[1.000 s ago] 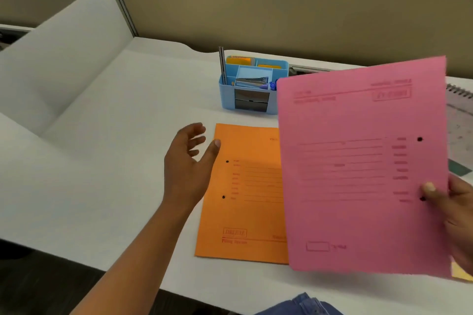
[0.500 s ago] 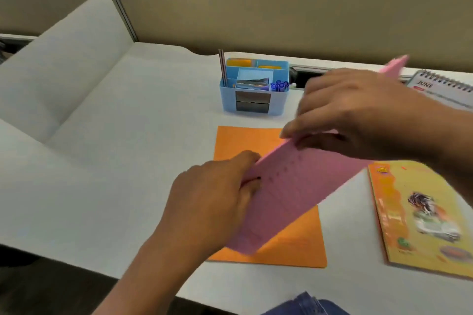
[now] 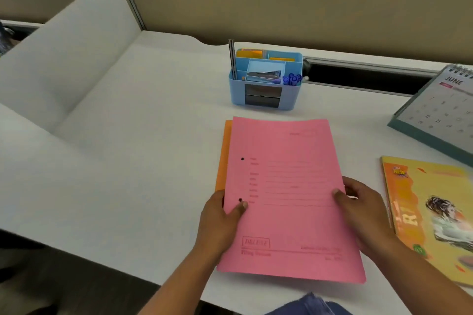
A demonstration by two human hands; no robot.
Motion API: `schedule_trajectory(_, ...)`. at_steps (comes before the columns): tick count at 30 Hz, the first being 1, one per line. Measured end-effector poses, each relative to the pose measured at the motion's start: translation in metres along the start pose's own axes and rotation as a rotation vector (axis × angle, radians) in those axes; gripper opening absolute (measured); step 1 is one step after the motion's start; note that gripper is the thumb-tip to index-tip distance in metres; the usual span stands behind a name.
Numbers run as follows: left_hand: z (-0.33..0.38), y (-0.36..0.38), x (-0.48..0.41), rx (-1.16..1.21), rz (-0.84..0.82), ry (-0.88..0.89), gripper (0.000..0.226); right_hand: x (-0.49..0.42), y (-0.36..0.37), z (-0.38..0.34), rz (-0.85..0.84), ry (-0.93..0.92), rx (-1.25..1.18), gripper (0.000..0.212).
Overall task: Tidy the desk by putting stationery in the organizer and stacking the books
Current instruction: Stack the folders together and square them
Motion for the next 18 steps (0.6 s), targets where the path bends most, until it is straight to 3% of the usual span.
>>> schedule_trajectory(9, -0.007, -0.002, -0.044, -0.479, 0.189, 0.149, 0.052, -0.012, 0.025, 0.011, -0.019, -0.073, 0.254, 0.043)
schedule_trajectory(11, -0.01, -0.004, -0.052, -0.49, 0.193, 0.122, 0.063, -0.009, 0.024, 0.016, 0.026, -0.094, 0.354, 0.053)
schedule_trajectory(13, -0.009, -0.003, -0.059, -0.456, 0.153, 0.104, 0.066, -0.003, 0.028, 0.016, 0.01, -0.119, 0.341, 0.05)
schedule_trajectory(18, 0.0, -0.004, -0.072, -0.358, 0.137, 0.122, 0.053, 0.006, 0.041, 0.021, -0.025, -0.142, 0.313, 0.042)
Point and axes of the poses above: each hand's wrist, its own x-axis away from the middle knuckle, its own y-axis out of the palm, z = x × y, the point moved 3 cm from there along -x, towards the middle knuckle, and after that the axes turned 11 degrees about z, right-handed, at the moved point
